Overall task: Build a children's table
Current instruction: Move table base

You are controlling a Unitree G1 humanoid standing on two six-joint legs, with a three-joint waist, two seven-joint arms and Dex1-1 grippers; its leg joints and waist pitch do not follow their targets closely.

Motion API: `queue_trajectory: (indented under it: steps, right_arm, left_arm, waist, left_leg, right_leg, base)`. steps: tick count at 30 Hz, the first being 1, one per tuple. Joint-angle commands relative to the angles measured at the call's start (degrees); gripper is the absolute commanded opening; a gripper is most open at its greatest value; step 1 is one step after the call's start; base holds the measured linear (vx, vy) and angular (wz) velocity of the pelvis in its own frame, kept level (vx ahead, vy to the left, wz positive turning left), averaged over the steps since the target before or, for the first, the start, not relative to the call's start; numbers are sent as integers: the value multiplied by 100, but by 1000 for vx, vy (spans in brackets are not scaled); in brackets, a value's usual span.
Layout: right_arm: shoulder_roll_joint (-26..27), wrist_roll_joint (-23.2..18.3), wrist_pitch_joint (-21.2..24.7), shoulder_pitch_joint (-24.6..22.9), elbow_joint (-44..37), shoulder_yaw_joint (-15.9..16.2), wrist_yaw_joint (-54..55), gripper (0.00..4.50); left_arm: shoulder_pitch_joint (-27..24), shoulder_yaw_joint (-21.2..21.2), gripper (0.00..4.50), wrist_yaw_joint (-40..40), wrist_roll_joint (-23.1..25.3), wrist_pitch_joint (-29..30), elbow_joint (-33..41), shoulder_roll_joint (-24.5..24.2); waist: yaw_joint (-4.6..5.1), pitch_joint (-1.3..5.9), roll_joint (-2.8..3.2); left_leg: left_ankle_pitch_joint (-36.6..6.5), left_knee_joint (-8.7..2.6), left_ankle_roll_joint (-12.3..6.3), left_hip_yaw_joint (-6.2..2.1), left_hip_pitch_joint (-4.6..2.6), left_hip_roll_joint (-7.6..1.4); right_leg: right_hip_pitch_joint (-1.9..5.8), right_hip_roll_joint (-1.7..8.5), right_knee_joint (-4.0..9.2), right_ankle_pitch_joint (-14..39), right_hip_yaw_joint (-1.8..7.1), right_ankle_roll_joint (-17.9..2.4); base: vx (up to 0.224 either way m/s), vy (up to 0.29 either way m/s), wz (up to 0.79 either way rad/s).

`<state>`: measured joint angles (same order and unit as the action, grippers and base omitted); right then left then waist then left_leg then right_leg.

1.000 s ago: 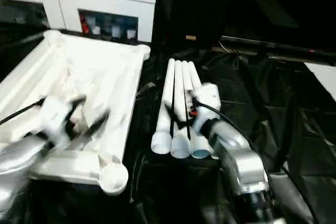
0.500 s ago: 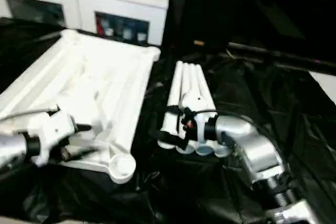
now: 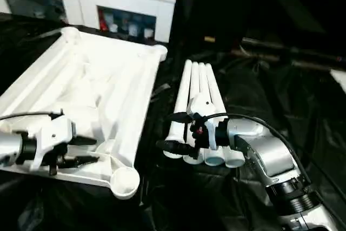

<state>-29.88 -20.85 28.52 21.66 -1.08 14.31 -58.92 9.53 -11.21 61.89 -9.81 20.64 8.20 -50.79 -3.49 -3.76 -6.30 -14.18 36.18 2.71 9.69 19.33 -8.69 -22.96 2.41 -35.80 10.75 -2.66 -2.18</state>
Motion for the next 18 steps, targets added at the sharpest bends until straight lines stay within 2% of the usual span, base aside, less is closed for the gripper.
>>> queue_trajectory:
  steps: [1, 2, 3, 4, 5, 6, 7, 8, 9, 12, 14, 15, 18]
  right_arm:
    - [-124, 22, 34, 31, -123, 11, -56, 449]
    - [-124, 22, 34, 31, -123, 11, -56, 449]
    - [-127, 28, 42, 33, -128, 12, -69, 449]
    - [-142, 24, 54, 26, -159, 26, -104, 449]
    - [-152, 21, 64, 22, -179, 38, -130, 449]
    - [-163, 22, 72, 21, -192, 53, -152, 449]
    - [-177, 32, 76, 21, -216, 79, -199, 449]
    - [-178, 33, 78, 22, -216, 81, -203, 449]
    - [-183, 35, 84, 28, -219, 90, -223, 449]
    - [-199, 50, 89, 42, -223, 112, -259, 449]
    - [-200, 57, 92, 42, -228, 113, -260, 449]
    - [-200, 65, 97, 43, -225, 104, -265, 449]
    - [-192, 71, 102, 42, -228, 106, -262, 449]
  left_arm:
    - [214, -243, 177, 86, 345, -256, -243, -70]
    - [214, -243, 177, 86, 345, -256, -243, -70]
    - [290, -294, 177, 105, 429, -309, -338, -82]
    - [378, -358, 151, 199, 504, -375, -454, -117]
    - [445, -399, 147, 283, 544, -417, -540, -149]
    - [511, -439, 144, 352, 595, -459, -621, -185]
    - [598, -479, 137, 513, 593, -437, -698, -236]
    - [603, -481, 110, 524, 591, -433, -701, -239]
    - [633, -496, 104, 578, 580, -414, -716, -253]
    - [675, -563, 97, 653, 614, -286, -711, -291]
    - [677, -589, 67, 661, 642, -196, -697, -295]
    - [692, -628, 67, 649, 715, -78, -697, -284]
    - [709, -639, 60, 583, 808, -53, -733, -260]
  waist:
    - [-22, 319, 204]
    - [-14, 310, 205]
    - [-18, 306, 238]
    - [-13, 301, 237]
    - [-17, 281, 229]
    - [-22, 286, 252]
    - [-26, 289, 244]
    - [-22, 295, 253]
    - [-24, 289, 274]
    - [-25, 301, 263]
    - [-21, 311, 267]
    - [-23, 316, 319]
    - [-11, 328, 284]
  left_leg:
    - [-453, -524, 65, -172, -4, -458]
    - [-684, -528, 110, -168, -32, -462]
    - [-757, -531, 132, -175, -39, -463]
    - [-826, -536, 151, -173, -41, -466]
    - [-1036, -552, 175, -185, -55, -464]
    - [-1077, -551, 188, -189, -64, -467]
    - [-1060, -549, 199, -189, -75, -468]
    - [-1028, -550, 203, -186, -62, -467]
    - [-1019, -559, 211, -195, -54, -472]
    - [-853, -543, 199, -185, -41, -470]
    - [-730, -535, 187, -181, -29, -474]
    - [-651, -535, 189, -185, -26, -472]
    - [-529, -527, 160, -176, -15, -470]
  right_leg:
    - [301, 629, 350, 812, 368, -1240]
    - [276, 619, 387, 1215, 372, -1131]
    - [271, 624, 400, 1339, 373, -1100]
    - [264, 621, 414, 1446, 375, -1066]
    - [244, 611, 452, 1824, 373, -947]
    - [239, 619, 454, 1898, 375, -931]
    - [228, 615, 454, 1910, 374, -925]
    - [235, 613, 444, 1823, 372, -960]
    - [240, 616, 435, 1792, 371, -978]
    - [255, 618, 411, 1571, 370, -1062]
    - [264, 616, 382, 1387, 368, -1111]
    - [268, 612, 361, 1235, 365, -1153]
    - [296, 610, 339, 972, 362, -1240]
  base:
    - [0, 0, 0]
    - [0, 0, 0]
    - [0, 0, 0]
    - [0, 0, 0]
    - [0, 0, 0]
    - [0, 0, 0]
    - [0, 0, 0]
    - [0, 0, 0]
    - [0, 0, 0]
    - [0, 0, 0]
    - [0, 0, 0]
    - [0, 0, 0]
    - [0, 0, 0]
